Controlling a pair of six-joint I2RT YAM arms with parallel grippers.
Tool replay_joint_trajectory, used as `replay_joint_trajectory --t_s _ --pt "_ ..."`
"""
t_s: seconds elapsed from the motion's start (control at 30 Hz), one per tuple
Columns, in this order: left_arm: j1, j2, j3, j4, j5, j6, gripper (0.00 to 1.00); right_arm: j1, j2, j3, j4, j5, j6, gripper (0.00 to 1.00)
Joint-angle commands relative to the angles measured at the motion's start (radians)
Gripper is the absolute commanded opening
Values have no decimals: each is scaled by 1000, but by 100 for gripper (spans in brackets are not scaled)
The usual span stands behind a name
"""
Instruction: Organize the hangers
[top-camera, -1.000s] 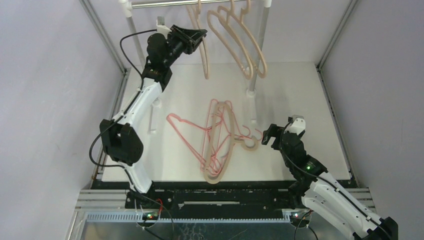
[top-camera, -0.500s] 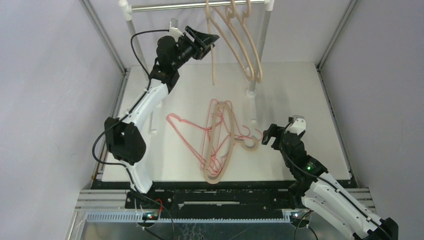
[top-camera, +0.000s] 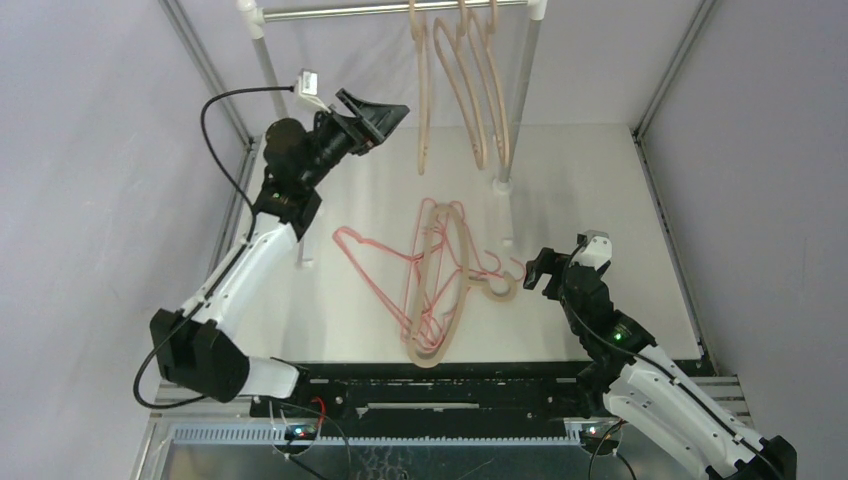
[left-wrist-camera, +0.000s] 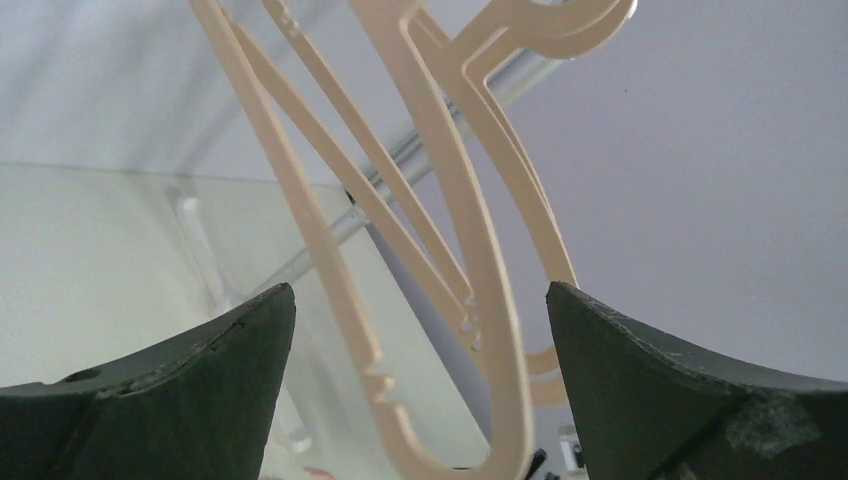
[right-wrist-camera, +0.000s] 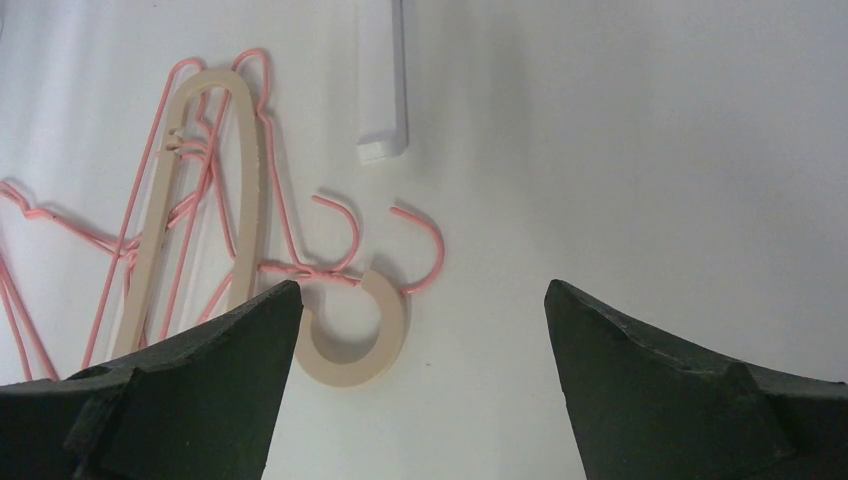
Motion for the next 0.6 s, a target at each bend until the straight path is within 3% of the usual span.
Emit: replay_joint_trajectory --t_s 0.0,0.13,0.27,0.43,0.57 --pt "22 -89 -72 47 -24 152 99 0 -7 15 21 -2 5 100" --pt "13 -182 -221 -26 -63 271 98 0 -9 16 21 -6 6 100" --pt "-79 -334 -451 -120 -244 377 95 0 -3 16 34 -7 -11 100" --pt "-307 -475 -684 -164 -505 388 87 -1 29 27 40 -1 -14 100" --pt "-528 -419 -693 -266 -732 390 85 -1 39 30 31 8 25 100"
